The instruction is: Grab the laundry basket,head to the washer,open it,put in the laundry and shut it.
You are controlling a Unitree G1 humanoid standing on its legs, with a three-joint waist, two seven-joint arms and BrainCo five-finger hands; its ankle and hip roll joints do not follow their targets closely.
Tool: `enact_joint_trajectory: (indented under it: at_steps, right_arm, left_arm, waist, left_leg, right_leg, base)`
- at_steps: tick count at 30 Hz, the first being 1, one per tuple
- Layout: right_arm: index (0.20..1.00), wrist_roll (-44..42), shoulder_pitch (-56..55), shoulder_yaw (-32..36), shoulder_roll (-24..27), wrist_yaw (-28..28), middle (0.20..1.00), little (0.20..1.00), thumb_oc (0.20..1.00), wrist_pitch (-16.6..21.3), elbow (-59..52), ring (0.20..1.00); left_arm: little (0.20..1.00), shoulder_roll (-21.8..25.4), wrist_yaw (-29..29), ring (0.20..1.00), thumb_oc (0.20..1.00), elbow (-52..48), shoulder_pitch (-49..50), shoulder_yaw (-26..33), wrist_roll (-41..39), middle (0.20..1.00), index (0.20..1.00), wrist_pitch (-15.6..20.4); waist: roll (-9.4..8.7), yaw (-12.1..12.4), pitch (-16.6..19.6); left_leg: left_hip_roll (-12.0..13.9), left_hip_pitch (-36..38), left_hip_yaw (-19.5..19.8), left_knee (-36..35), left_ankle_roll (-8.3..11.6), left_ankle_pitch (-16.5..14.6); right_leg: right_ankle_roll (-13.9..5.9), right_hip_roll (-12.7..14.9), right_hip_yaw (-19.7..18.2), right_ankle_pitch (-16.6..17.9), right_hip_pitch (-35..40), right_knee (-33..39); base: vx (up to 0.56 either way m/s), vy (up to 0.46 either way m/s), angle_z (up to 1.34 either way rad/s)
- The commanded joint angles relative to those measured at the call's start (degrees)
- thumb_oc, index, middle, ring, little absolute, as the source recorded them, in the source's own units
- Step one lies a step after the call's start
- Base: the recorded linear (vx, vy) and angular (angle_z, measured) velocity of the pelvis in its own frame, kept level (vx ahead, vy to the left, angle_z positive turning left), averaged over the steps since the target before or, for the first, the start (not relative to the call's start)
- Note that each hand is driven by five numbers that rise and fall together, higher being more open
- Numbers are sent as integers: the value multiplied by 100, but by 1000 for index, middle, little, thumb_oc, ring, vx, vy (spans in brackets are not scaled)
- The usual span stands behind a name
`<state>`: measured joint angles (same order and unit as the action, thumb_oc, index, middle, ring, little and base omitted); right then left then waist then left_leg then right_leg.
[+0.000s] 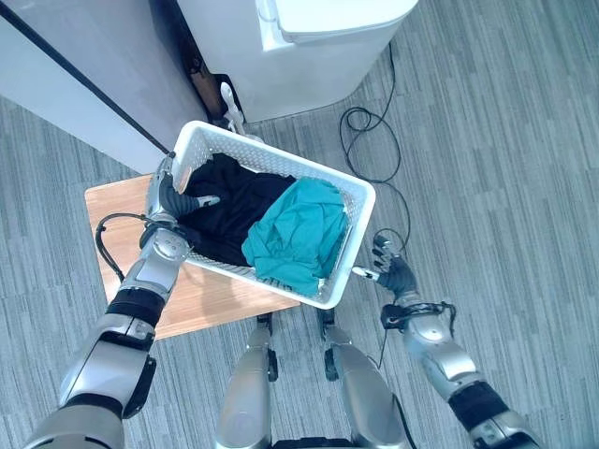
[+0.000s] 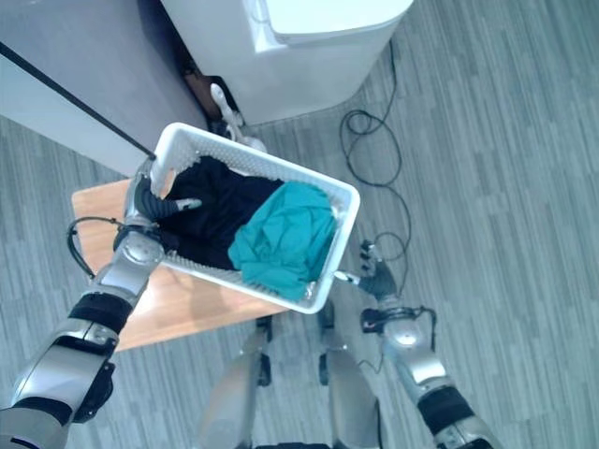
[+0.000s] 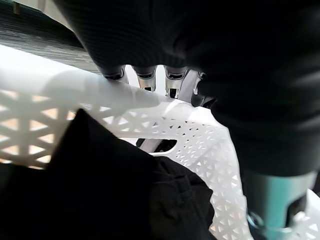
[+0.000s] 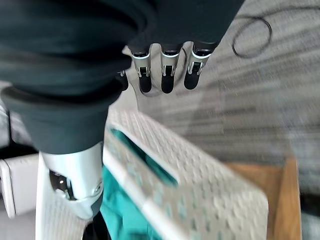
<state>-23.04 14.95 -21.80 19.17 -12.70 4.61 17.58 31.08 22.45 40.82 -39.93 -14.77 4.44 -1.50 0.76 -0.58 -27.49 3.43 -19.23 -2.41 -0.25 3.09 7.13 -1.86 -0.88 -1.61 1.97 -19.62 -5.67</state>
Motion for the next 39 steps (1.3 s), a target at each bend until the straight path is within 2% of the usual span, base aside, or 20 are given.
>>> enact_joint_trajectory:
  at_steps: [1, 6, 11, 12, 20, 27, 30, 35, 39]
  right_arm:
    - [1000, -412, -97, 24, -92, -275, 1000, 1000, 1000, 91, -216, 1000]
    - [1000, -719, 454, -117, -317, -576, 1000, 1000, 1000, 22, 179, 1000]
    - [1000, -674, 975, -198, -344, -789, 1000, 1000, 1000, -320, 505, 1000]
    - [1000, -622, 1126, -206, -294, -825, 1000, 1000, 1000, -485, 636, 1000]
    - [1000, -159, 1672, -209, -111, -629, 1000, 1000, 1000, -795, 974, 1000]
    - [1000, 554, 2076, -178, 209, -459, 1000, 1000, 1000, -1033, 1165, 1000]
    - [1000, 837, 2477, -97, 263, -550, 1000, 1000, 1000, -1058, 1379, 1000]
    - [1000, 985, 2630, -131, 277, -585, 1000, 1000, 1000, -898, 1265, 1000]
    - [1000, 1170, 2604, -146, 324, -586, 1000, 1000, 1000, -853, 1204, 1000]
  left_arm:
    - [1000, -390, -51, 1000, 1000, 486, 724, -57, -274, 1000, 1000, -335]
    - [1000, -508, -52, 1000, 1000, 404, 851, -138, -433, 1000, 1000, -403]
    - [1000, -582, -251, 1000, 1000, 499, 905, -275, -626, 1000, 1000, -494]
    - [1000, -588, -369, 1000, 1000, 543, 917, -372, -604, 1000, 1000, -543]
    - [1000, -533, -898, 1000, 1000, 825, 769, -751, -655, 1000, 1000, -531]
    - [1000, -478, -1389, 1000, 1000, 911, 830, -1080, -628, 1000, 1000, -598]
    - [1000, -493, -1472, 1000, 1000, 1193, 877, -1145, -582, 1000, 1000, -618]
    - [1000, -801, -1226, 1000, 1000, 2230, 759, -1014, -770, 1000, 1000, -490]
    - [1000, -814, -1100, 1000, 1000, 2319, 574, -982, -793, 1000, 1000, -413]
  waist:
    - [-80, 144, 199]
    - [12, 253, 245]
    - [24, 314, 264]
    - [1, 332, 274]
    - [-110, 323, 186]
    - [-123, 325, 114]
    - [-130, 331, 84]
    - [-177, 302, 33]
    - [-165, 294, 17]
  left_leg:
    - [271, -229, 136, 909, 222, -722]
    - [234, -296, 168, 944, 215, -734]
    - [229, -350, 181, 978, 210, -743]
    - [234, -364, 199, 986, 205, -751]
    - [279, -406, 229, 963, 211, -714]
    - [301, -396, 236, 943, 196, -714]
    - [314, -357, 206, 911, 190, -719]
    - [322, -343, 190, 903, 192, -715]
    - [315, -352, 209, 914, 193, -719]
  right_leg:
    - [-351, 699, 394, 391, -122, 320]
    - [-326, 709, 415, 372, -160, 292]
    - [-311, 697, 440, 365, -188, 269]
    - [-309, 692, 466, 361, -180, 266]
    - [-329, 647, 522, 353, -194, 262]
    - [-327, 623, 546, 358, -179, 280]
    - [-338, 619, 541, 367, -170, 289]
    - [-335, 614, 536, 355, -200, 263]
    - [-334, 616, 550, 330, -200, 252]
  base:
    - [15, 21, 6]
    - [5, 8, 1]
    - [4, 0, 2]
    - [0, 0, 0]
    - [4, -7, 6]
    - [-1, -4, 1]
    - [0, 0, 0]
    - [-1, 1, -1]
    - [0, 0, 0]
